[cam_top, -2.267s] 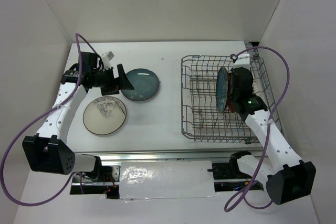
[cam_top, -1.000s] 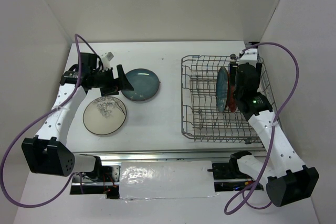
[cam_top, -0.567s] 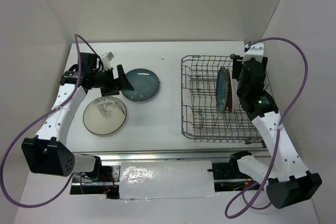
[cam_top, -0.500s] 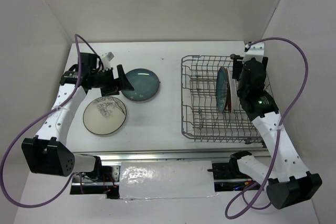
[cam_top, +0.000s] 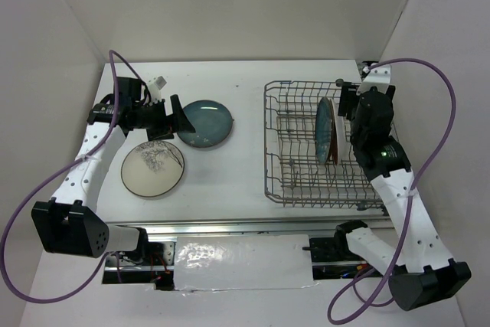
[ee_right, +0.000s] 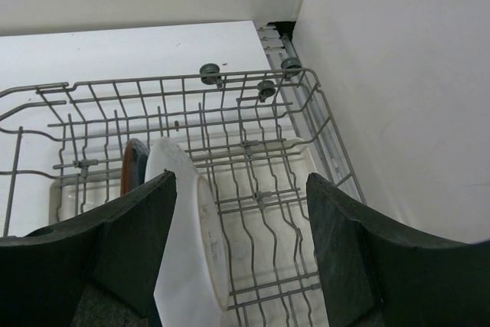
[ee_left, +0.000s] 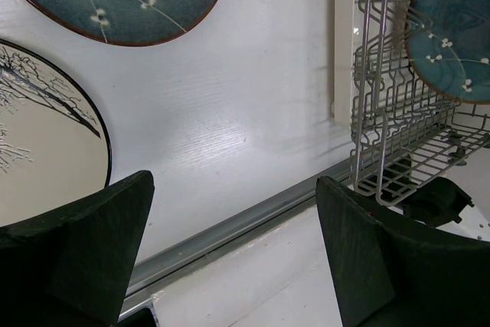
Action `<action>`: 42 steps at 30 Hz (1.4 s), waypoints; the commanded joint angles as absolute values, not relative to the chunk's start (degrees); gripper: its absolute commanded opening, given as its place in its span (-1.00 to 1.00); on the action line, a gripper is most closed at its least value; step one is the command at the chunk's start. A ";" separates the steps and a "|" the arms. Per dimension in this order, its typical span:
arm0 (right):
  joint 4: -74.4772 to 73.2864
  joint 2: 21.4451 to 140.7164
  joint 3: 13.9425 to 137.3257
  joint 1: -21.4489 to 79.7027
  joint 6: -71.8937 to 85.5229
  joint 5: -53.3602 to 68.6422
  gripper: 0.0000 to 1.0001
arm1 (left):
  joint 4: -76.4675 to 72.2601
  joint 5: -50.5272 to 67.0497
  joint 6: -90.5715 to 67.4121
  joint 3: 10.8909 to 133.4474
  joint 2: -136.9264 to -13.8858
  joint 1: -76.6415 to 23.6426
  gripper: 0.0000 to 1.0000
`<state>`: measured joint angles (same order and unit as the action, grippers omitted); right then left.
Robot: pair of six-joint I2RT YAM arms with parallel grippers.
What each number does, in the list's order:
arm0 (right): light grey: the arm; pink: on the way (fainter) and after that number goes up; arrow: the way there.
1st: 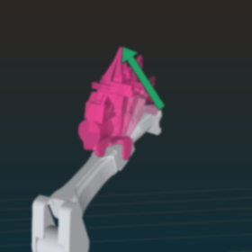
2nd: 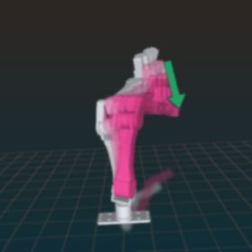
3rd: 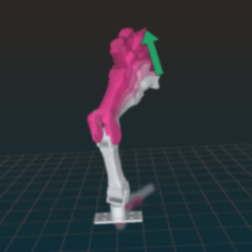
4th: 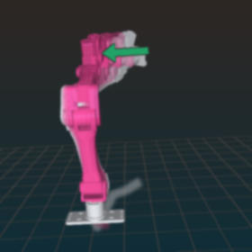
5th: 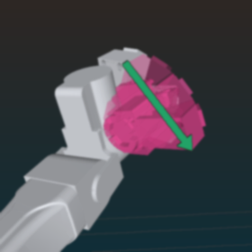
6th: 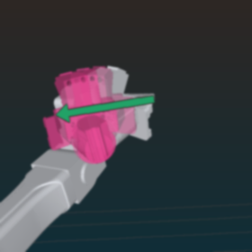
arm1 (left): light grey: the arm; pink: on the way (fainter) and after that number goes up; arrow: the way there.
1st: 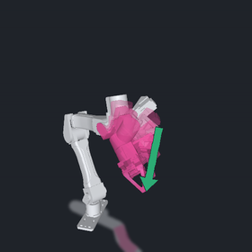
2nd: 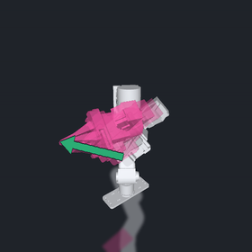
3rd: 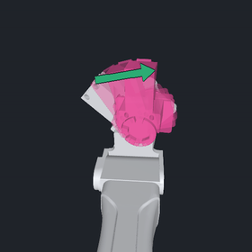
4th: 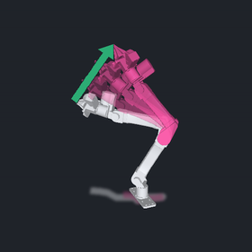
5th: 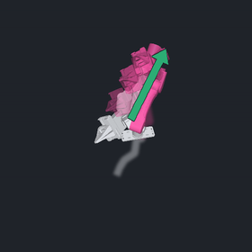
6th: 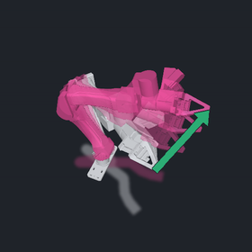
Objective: Load the plates into the dish rack
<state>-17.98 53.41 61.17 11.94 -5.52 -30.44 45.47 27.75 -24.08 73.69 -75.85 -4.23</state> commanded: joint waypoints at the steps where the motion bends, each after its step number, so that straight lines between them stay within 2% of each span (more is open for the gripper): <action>1: -19.68 51.51 61.97 11.43 -3.61 -27.87 0.51 | 45.53 28.39 -22.85 74.36 -74.80 -4.31 0.99; 11: -26.19 49.22 59.33 9.85 2.46 -19.16 0.56 | 44.74 29.27 -23.12 73.48 -74.53 -4.31 0.99; 42: -28.04 46.76 52.91 8.79 4.92 -18.72 0.61 | 43.59 29.44 -22.94 72.33 -74.79 -4.22 0.99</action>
